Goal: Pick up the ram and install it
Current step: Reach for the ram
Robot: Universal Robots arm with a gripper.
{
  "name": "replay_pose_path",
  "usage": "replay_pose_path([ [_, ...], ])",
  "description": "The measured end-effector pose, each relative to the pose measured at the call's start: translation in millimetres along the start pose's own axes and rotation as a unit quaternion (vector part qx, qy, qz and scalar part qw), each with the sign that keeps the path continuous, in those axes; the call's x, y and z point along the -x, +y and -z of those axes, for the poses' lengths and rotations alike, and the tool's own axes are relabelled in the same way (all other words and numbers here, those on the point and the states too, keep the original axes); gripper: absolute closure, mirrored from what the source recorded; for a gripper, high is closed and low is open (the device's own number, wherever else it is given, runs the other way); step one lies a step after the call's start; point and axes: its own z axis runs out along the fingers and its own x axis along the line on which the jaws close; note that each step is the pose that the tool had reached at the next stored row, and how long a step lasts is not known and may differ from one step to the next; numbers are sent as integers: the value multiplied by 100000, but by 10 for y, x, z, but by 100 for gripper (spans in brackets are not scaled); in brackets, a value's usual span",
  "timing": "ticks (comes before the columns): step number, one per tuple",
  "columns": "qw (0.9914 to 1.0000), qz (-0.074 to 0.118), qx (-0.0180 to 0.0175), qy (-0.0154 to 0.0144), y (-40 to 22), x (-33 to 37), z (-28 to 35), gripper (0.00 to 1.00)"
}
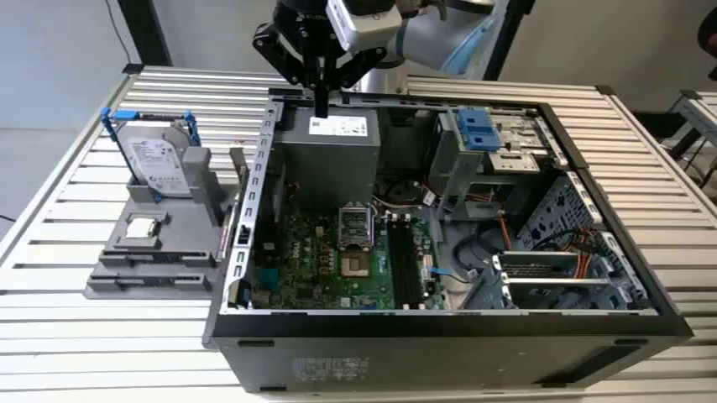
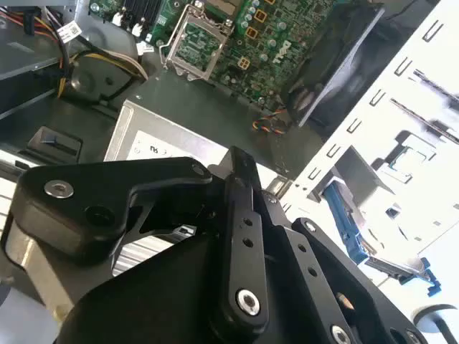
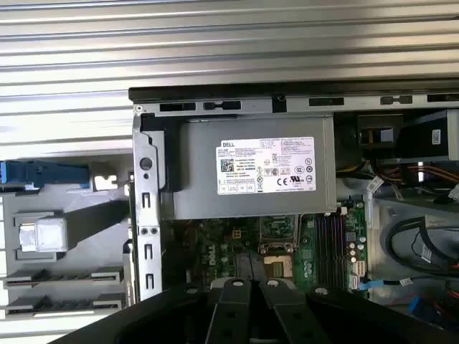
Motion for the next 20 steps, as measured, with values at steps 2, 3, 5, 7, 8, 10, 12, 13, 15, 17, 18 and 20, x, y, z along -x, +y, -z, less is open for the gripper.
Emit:
replay_pose_path([
  [2, 100000, 0, -1, 1, 0, 0, 0, 100],
  [3, 100000, 0, 2, -3, 0, 0, 0, 100],
  [5, 100000, 0, -1, 0, 0, 0, 0, 100],
  [7, 100000, -8, -1, -1, 0, -4, 0, 100],
  [8, 100000, -3, -4, 1, 0, -4, 0, 100],
  [10, 100000, 3, -1, -1, 0, -4, 0, 100],
  [12, 100000, 1, 0, -1, 0, -7, 0, 100],
  [13, 100000, -9, -2, -1, -1, -13, 0, 100],
  [15, 100000, -1, -5, 2, -3, -36, 1, 100],
  [17, 100000, 3, -5, -1, -5, -72, 2, 100],
  [18, 100000, -2, -2, 1, -6, -91, 2, 100],
  [20, 100000, -1, -1, -1, -9, -130, 3, 100],
])
